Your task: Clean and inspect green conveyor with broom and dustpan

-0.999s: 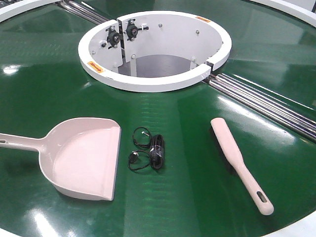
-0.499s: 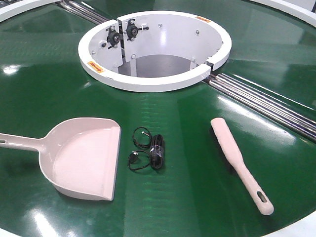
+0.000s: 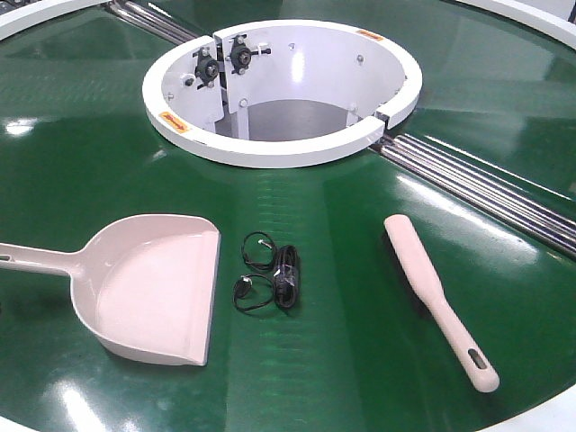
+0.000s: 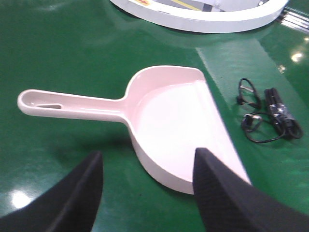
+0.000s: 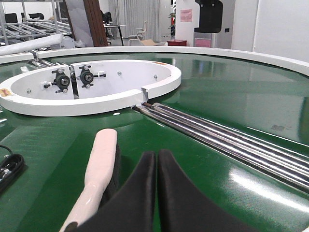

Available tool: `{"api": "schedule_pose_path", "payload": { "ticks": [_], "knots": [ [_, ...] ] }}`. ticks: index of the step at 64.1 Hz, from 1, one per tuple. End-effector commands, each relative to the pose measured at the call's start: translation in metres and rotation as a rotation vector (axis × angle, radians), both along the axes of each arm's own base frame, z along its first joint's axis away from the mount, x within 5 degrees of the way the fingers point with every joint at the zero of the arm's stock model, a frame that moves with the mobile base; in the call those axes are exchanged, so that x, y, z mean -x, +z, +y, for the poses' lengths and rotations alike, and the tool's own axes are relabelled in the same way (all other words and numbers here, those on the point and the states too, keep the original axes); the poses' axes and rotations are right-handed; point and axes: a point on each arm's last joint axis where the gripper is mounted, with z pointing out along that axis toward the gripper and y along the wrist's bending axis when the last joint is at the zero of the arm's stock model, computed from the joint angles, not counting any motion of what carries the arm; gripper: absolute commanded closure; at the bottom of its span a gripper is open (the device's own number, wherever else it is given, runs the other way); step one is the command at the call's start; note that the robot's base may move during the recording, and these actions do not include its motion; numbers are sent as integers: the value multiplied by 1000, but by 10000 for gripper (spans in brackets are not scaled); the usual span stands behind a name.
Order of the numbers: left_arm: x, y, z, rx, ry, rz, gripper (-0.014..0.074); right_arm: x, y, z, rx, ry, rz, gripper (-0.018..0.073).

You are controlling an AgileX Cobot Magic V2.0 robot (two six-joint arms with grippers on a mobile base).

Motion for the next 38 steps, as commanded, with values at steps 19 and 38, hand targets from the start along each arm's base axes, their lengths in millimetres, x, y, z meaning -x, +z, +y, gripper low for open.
{"api": "schedule_pose_path", "payload": {
  "ticks": [19, 38],
  "knots": [
    [-38, 67, -4, -286, -181, 82, 198, 1, 7, -1, 4, -12, -86, 568],
    [-116, 98, -10, -656, -495, 282, 198, 1, 7, -1, 4, -12, -86, 568]
  ]
}}
